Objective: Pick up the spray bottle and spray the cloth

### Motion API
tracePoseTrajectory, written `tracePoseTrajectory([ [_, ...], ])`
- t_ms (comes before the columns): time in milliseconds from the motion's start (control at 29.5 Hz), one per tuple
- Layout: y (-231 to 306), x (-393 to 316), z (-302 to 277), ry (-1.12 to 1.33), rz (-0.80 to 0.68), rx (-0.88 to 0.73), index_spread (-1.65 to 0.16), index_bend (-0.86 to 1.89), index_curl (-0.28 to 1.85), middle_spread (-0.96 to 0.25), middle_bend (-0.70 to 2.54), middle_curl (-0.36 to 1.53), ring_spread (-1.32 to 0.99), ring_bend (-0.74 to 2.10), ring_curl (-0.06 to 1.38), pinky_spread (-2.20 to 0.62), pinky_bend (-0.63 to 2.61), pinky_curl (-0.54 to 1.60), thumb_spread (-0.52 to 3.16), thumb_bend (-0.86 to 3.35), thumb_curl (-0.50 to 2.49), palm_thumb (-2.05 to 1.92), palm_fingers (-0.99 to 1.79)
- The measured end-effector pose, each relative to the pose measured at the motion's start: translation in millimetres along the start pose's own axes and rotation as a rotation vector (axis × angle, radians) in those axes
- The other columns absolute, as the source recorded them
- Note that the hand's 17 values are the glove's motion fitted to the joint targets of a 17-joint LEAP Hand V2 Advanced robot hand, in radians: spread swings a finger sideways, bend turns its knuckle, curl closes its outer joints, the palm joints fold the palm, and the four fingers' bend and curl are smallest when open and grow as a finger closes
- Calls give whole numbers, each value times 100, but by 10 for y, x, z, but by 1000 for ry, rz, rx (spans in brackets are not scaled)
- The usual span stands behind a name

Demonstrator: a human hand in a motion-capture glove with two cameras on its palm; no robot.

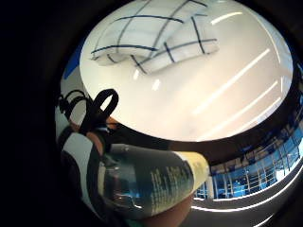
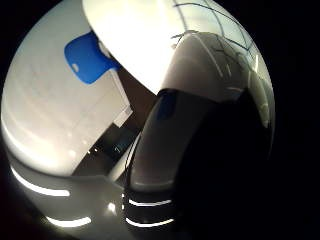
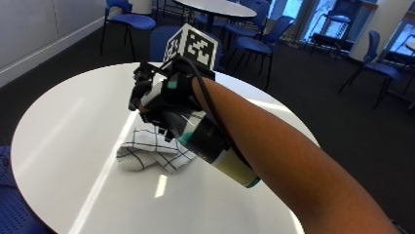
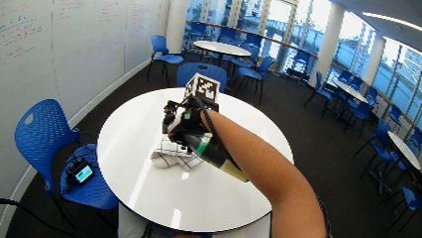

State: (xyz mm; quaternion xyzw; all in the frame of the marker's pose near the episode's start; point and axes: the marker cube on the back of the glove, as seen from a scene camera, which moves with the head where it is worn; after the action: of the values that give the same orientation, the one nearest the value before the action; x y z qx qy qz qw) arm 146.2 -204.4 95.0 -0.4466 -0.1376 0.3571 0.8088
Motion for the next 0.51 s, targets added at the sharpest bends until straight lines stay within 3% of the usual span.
tracePoseTrajectory([
  [237, 315, -393, -151, -145, -181, 174, -26, 48, 59, -21, 63, 50, -21, 59, 44, -14, 31, 37, 38, -3, 87, 90, 136],
  [373, 557, -618, -301, -369, -362, 435, -26, 48, 59, -21, 63, 50, -21, 59, 44, -14, 31, 37, 38, -2, 87, 90, 136],
  [509, 641, -726, -425, -570, -448, 756, -26, 48, 59, -21, 63, 51, -21, 59, 44, -14, 30, 37, 38, -2, 87, 91, 136],
])
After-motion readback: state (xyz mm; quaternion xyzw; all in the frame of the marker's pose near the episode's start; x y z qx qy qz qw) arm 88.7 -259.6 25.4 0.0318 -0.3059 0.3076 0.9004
